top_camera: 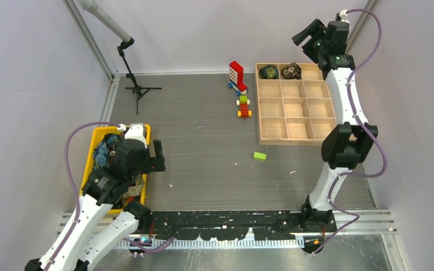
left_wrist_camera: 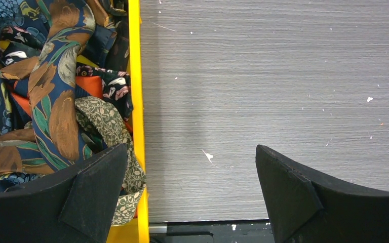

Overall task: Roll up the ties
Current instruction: Reset both arms

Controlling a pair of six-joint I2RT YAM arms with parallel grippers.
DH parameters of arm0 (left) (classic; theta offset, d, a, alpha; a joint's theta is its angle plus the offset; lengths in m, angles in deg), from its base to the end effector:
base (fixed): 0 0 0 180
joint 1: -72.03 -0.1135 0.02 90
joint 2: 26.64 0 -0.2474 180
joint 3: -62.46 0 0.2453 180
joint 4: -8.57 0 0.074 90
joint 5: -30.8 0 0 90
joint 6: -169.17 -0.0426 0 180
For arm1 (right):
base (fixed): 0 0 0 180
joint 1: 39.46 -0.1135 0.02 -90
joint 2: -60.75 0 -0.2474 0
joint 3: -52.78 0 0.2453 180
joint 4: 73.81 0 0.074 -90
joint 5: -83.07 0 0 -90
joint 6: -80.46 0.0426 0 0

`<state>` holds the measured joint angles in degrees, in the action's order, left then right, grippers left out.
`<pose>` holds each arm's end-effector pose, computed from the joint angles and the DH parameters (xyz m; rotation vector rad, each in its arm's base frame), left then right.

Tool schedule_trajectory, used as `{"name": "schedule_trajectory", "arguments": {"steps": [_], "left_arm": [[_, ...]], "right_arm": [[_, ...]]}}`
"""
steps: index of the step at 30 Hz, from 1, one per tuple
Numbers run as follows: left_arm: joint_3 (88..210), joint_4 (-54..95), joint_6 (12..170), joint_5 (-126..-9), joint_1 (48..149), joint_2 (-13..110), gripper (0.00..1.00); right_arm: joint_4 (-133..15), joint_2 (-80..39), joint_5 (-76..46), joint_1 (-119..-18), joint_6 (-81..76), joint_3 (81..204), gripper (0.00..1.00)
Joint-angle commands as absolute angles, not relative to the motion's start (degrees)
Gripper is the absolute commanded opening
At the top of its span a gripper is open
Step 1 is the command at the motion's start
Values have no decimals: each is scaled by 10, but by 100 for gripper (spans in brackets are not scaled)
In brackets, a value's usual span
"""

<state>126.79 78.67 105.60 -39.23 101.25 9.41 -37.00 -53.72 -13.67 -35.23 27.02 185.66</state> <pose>0.1127 -0.0464 0.2993 -0.1220 2.2475 -0.1189 0.4647 -0.0294 0.3794 0.5922 1.8266 0.4937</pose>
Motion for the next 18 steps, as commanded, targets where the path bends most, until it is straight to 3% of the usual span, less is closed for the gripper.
{"name": "schedule_trajectory", "arguments": {"steps": [1,12,18], "left_arm": [[1262,756,1046,-385,1010,78,100],[1253,747,1033,-388,1010,60,100],[1250,744,1032,-391,1010,50,100]], "right_arm": [[-403,-412,-110,-391,249,1749,80],[-413,-102,-35,-485,267,1426,81],[-434,50,-48,-485,288,1267,88]]}}
